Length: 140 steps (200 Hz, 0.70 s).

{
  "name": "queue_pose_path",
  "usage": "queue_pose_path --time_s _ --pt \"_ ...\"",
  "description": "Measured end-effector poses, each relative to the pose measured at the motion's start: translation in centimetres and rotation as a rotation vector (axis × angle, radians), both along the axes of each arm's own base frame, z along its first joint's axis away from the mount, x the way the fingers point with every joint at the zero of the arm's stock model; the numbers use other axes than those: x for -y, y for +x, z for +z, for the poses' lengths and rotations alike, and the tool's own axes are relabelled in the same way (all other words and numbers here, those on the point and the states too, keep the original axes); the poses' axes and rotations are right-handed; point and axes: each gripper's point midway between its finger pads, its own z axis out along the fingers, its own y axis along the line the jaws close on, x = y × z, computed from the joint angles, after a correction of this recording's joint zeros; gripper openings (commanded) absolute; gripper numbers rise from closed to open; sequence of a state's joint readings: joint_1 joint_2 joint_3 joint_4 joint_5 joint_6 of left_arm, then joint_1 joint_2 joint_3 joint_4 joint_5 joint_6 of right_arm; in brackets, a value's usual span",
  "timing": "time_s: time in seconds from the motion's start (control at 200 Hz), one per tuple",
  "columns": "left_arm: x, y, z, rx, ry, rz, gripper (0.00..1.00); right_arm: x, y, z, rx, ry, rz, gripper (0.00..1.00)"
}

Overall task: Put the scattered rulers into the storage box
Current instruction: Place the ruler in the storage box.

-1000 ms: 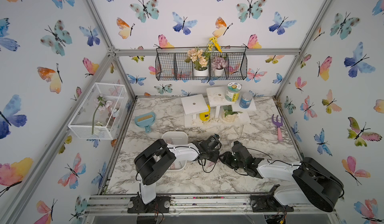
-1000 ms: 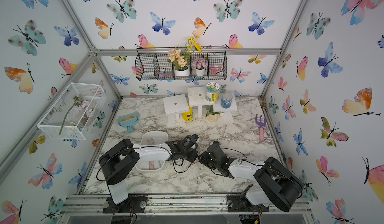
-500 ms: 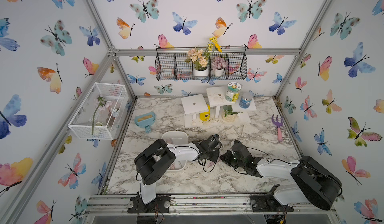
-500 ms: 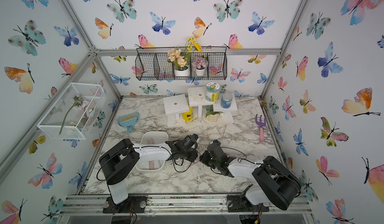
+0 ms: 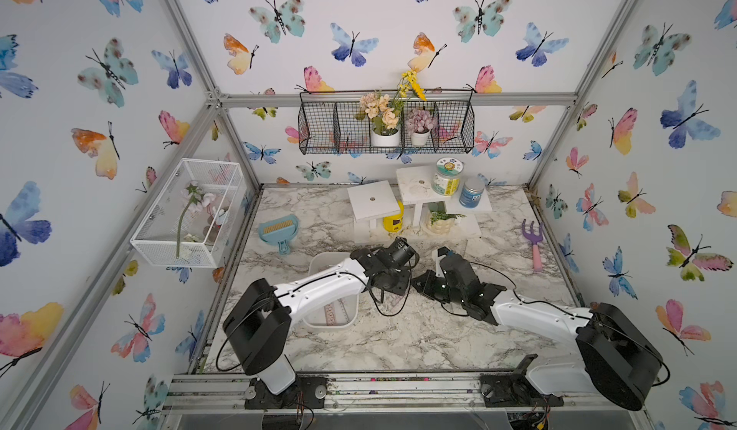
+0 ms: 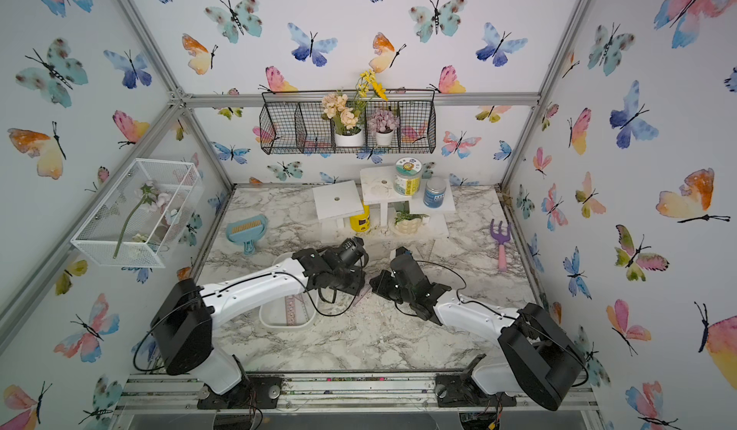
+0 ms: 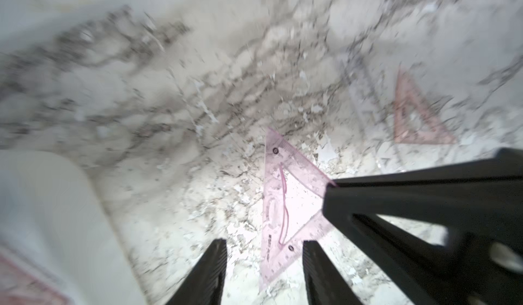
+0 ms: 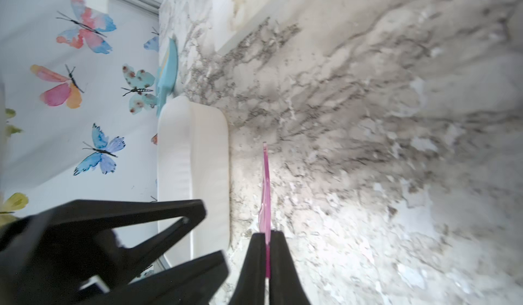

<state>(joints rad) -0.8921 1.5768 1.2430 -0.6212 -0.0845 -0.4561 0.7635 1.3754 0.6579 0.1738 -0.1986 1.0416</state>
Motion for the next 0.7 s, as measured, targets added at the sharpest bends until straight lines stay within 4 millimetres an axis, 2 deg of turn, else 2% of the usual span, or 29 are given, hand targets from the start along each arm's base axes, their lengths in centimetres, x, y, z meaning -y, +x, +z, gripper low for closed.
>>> queue_pose_path --time_s 0.015,0.07,0.11,0.18,0.245,0.33,0.436,0.496,0.586,0.701 --pt "-0.4 0.2 1.5 0.024 -0.017 0.013 0.51 -0.3 0.2 0.3 0.004 0.004 0.010 0.02" --pt "-1.6 0.7 4.1 0.070 -0.051 0.047 0.51 -1.6 0.8 1.7 0.021 0.027 0.043 0.02" --pt "-3.3 1.0 6.5 0.113 -0.080 0.087 0.51 -2.5 1.2 2.4 0.028 0.041 0.071 0.02" --pt "-6.2 1.4 9.0 0.162 -0.111 0.156 0.51 -4.4 1.8 3.6 0.038 0.069 0.119 0.02" --pt "-9.3 1.8 10.1 0.195 -0.124 0.230 0.51 -6.3 2.3 4.6 0.047 0.091 0.166 0.02" --pt "-13.2 2.1 10.0 0.209 -0.123 0.323 0.51 -9.2 2.6 5.9 0.058 0.119 0.230 0.02" --pt "-17.8 1.6 8.2 0.175 -0.091 0.432 0.51 -13.1 2.4 7.1 0.078 0.145 0.314 0.02" --pt "-19.2 1.3 7.4 0.157 -0.090 0.466 0.51 -15.2 2.2 7.4 0.086 0.156 0.352 0.02" --pt "-20.3 0.7 6.9 0.131 -0.110 0.488 0.51 -17.4 1.9 7.0 0.084 0.159 0.396 0.01" --pt "-21.1 0.3 6.9 0.120 -0.147 0.508 0.51 -18.8 1.9 5.0 0.057 0.130 0.421 0.02"
